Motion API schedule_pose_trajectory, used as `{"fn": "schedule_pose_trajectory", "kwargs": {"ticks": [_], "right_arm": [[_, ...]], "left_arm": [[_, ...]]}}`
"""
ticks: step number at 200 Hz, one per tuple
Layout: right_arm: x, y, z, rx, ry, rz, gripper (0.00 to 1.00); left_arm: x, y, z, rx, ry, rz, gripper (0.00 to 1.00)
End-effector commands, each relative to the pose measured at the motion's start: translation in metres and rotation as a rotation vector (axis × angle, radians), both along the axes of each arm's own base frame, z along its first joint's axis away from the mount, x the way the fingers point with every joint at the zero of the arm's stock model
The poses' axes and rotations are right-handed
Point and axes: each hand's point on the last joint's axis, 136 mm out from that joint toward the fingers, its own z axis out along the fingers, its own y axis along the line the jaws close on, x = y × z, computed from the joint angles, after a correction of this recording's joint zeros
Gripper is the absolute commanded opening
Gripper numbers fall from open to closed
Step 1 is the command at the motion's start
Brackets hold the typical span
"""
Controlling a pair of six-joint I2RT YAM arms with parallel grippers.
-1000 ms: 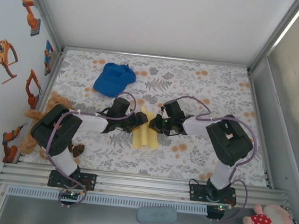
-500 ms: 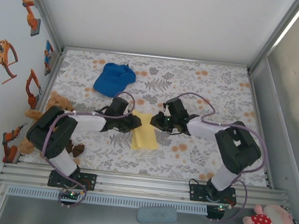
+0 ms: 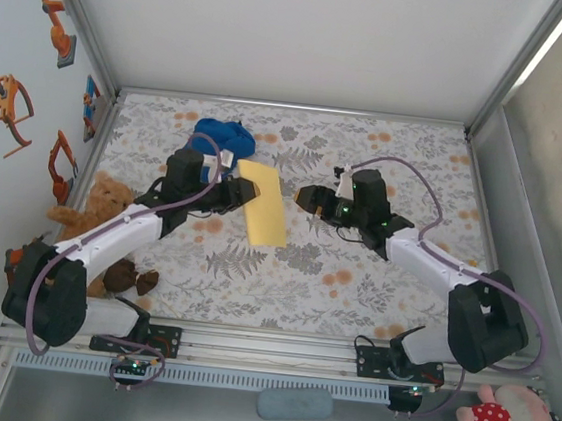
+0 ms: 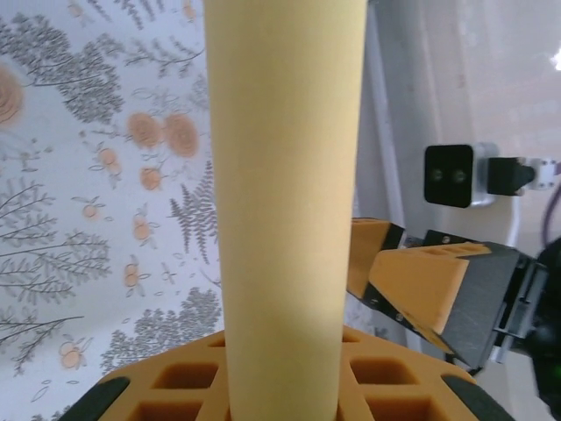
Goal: Fold a paper plane with a square sheet of paper (pick it up from the middle)
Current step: First fold in half a square sheet of paper at the center of the table.
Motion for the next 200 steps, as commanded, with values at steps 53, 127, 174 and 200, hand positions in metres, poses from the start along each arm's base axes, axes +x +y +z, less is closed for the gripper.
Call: {"fn": "schedule_pose_trajectory", "kwargs": {"ticks": [53,127,174,200], "right_arm": [[-0.005,0.038,0.061,0.256,-0.091,0.215,0.72],[-0.005,0.051,0.078,0.367,-0.075,0.298,0.66],[-0.004,0.046,0.081,0.373,-0.075,0.293,0.52],[-0.006,0.045,0.082,0.375,-0.077,0.3,0.46]], "left_arm": [[-0.003,-0.007,0.076,-0.247,-0.058,-0.14,0.26],[0.005,-0.009,0.068,-0.259,-0.024,-0.147,0.25],[0.006,0.004,0.049,-0.189,0.011,-0.125,0.25],[0.004,0.006,0.043,-0.172,0.024,-0.125,0.25]]}}
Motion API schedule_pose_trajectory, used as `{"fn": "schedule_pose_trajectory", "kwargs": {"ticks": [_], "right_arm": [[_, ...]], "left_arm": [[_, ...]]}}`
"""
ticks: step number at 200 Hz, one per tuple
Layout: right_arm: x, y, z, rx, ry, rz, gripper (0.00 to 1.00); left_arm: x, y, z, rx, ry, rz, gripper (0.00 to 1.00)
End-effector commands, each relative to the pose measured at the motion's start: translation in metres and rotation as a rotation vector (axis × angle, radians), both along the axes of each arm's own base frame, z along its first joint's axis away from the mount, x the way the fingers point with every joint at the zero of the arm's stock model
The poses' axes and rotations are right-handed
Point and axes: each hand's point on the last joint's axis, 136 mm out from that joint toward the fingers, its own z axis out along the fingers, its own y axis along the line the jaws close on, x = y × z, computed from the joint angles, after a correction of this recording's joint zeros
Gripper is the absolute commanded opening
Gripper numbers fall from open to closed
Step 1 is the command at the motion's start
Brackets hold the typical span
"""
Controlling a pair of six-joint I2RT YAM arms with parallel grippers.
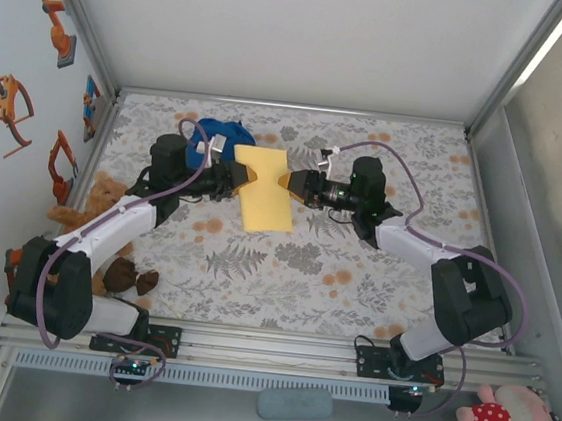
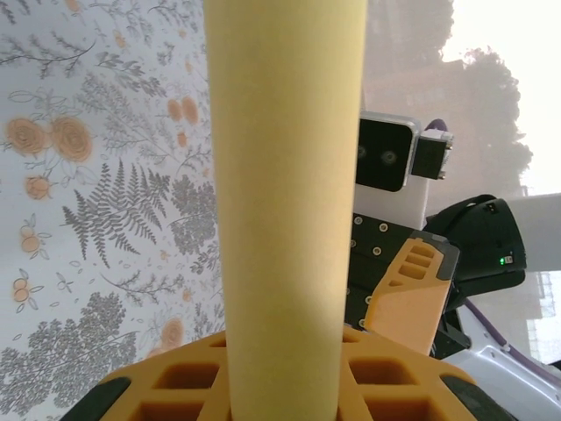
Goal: Fold a paper plane with a square sheet of paper (pick it up from the middle)
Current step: First fold in half a square sheet of paper at the center of the table.
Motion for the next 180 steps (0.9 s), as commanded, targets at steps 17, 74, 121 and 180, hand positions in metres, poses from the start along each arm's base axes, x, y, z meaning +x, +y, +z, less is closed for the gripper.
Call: {"fn": "schedule_pose_trajectory", "kwargs": {"ticks": [17,74,121,180], "right_arm": [[-0.002,-0.001,0.021,0.038,-0.054,0.024,0.4],[-0.002,0.0,0.011,0.024,-0.031,0.035,0.25],[-0.003,-0.001,0.003,-0.024,-0.022,0.033,0.07],[0.001,-0.025,0.002,-0.167,-0.051,-0.075,0.0]], "left_arm": [[-0.003,0.002,0.005,0.016,-0.029,-0.028,0.25],[-0.005,0.001,0.007,0.011,-0.026,-0.041,0.25],[-0.005,0.001,0.008,0.009,-0.027,-0.042,0.28],[0.0,0.027,-0.029,0.194,0.021,0.061,0.74]]}}
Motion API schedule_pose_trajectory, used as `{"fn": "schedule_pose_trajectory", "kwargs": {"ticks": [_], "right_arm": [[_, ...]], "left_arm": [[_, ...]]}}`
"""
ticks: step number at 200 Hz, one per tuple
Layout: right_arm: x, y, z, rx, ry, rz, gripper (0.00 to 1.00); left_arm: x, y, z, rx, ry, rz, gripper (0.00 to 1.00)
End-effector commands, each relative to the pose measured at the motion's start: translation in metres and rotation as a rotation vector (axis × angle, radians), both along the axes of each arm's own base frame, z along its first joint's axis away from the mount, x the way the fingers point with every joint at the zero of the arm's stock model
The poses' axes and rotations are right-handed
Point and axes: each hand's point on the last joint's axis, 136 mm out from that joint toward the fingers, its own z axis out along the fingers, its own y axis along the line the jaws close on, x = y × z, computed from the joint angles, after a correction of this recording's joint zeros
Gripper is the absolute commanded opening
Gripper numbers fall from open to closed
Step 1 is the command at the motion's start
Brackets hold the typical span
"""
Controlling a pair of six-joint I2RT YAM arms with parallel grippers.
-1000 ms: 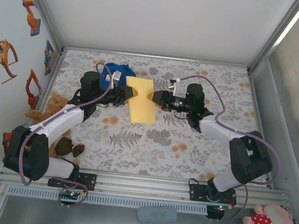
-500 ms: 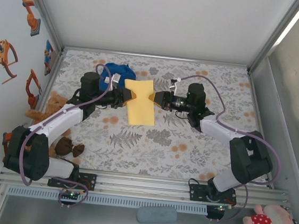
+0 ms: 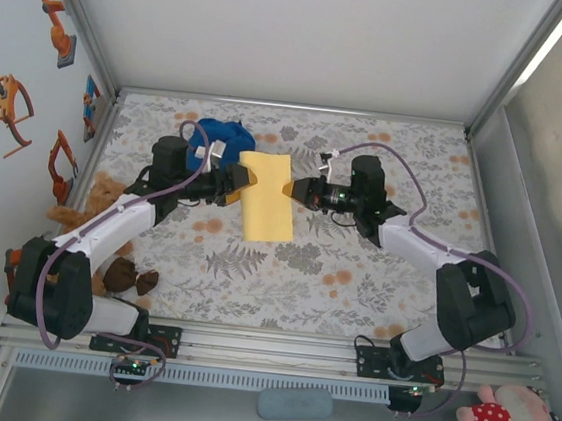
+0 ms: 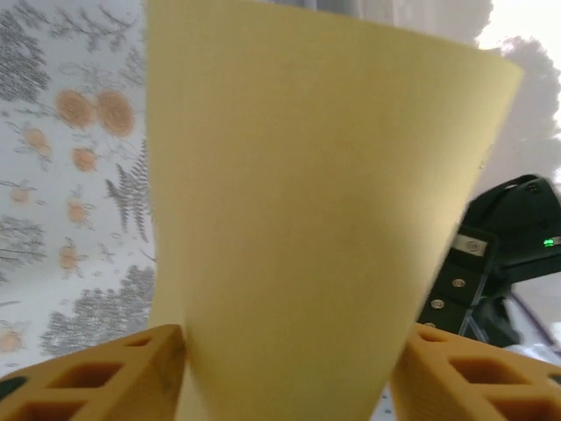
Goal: Fold a paper plane with a square sheet of paper (pick it up from the middle)
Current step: First fold in half a square sheet of paper at the center of the table.
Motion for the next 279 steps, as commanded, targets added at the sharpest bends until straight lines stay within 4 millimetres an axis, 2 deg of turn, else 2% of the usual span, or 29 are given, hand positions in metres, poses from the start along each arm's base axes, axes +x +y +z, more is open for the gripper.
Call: {"fn": "schedule_pose_trajectory", "kwargs": {"ticks": [1,20,53,65,88,121,172,200,227,256,279], "right_arm": [[0.006,-0.018,0.017,-0.064,-0.071,-0.064,0.0],[0.01,-0.038,0.015,-0.103,-0.053,-0.118,0.0],[0.008,-0.069,0.019,-0.224,-0.06,-0.186,0.0],[0.006,-0.074,0.023,-0.262,-0.067,-0.196,0.0],[0.007,-0.076,0.028,-0.279,-0.043,-0.205,0.0],[0.012,-0.055,0.02,-0.255,-0.003,-0.181,0.0],[0.023,-0.008,-0.034,-0.236,0.128,-0.129,0.0],[0.03,0.013,-0.051,-0.158,0.175,-0.109,0.0],[0.035,0.02,-0.062,-0.1,0.198,-0.108,0.0],[0.037,0.02,-0.091,-0.12,0.251,-0.12,0.0],[0.037,0.018,-0.107,-0.124,0.273,-0.124,0.0]], "left_arm": [[0.003,0.018,-0.009,0.114,-0.019,0.057,0.75],[0.004,0.032,-0.015,0.182,-0.032,0.097,0.87],[0.001,0.047,-0.013,0.25,-0.085,0.147,1.0],[0.0,0.052,-0.014,0.269,-0.1,0.168,0.96],[-0.001,0.057,-0.017,0.279,-0.11,0.197,0.96],[-0.004,0.059,-0.028,0.279,-0.089,0.212,0.96],[-0.008,0.055,-0.055,0.273,-0.002,0.211,0.97],[-0.009,0.053,-0.069,0.29,0.035,0.206,0.98],[-0.011,0.047,-0.083,0.326,0.062,0.19,1.0],[-0.011,0.039,-0.095,0.373,0.06,0.184,0.97],[-0.008,0.031,-0.1,0.404,0.051,0.181,0.96]]}}
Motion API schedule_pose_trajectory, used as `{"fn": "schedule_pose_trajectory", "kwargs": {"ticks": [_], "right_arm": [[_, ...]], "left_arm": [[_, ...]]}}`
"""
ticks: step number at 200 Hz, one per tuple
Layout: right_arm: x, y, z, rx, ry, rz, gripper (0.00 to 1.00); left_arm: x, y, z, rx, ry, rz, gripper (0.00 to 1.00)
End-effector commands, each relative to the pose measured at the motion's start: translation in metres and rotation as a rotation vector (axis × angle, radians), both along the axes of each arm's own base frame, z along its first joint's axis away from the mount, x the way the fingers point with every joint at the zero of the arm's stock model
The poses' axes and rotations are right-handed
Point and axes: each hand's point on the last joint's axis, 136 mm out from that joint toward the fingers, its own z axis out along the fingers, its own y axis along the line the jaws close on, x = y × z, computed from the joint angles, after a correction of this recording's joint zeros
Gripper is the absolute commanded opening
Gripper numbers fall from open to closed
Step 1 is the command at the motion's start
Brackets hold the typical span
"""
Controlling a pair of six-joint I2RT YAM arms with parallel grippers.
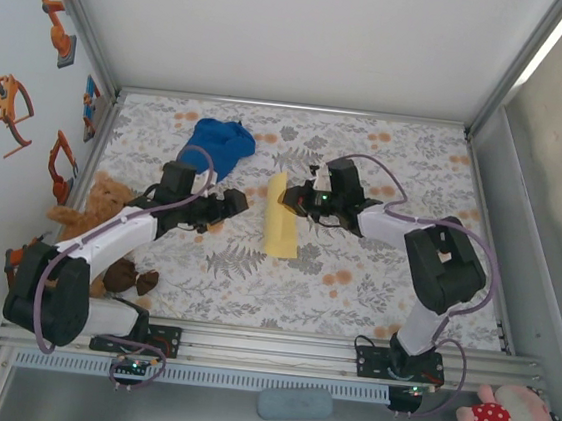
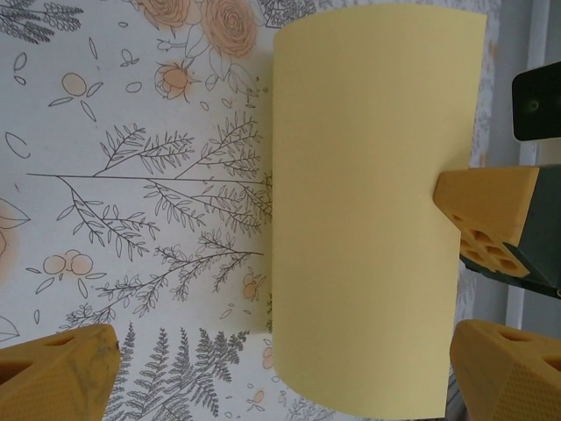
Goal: Fold a paper plane with a square sheet of paper (pick it up from the middle)
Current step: First fold in half a square sheet of paper at the center of the table.
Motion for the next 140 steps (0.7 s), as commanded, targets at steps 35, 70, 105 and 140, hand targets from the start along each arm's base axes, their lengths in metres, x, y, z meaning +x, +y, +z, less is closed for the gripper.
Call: {"fn": "schedule_pose_trajectory", "kwargs": {"ticks": [35,70,105,140], "right_arm": [[0.006,-0.001,-0.021,0.034,0.019,0.002,0.0],[0.01,-0.006,-0.035,0.038,0.037,-0.002,0.0],[0.012,-0.017,-0.045,0.028,0.049,-0.017,0.0],[0.013,-0.031,-0.06,-0.006,0.07,-0.03,0.0]], "left_arm": [[0.012,-0.017,-0.016,0.049,0.003,0.028,0.93],[0.016,-0.026,-0.029,0.041,0.031,0.044,0.9],[0.016,-0.04,-0.037,0.047,0.054,0.017,0.86],[0.015,-0.054,-0.044,0.063,0.066,-0.013,0.82]]}}
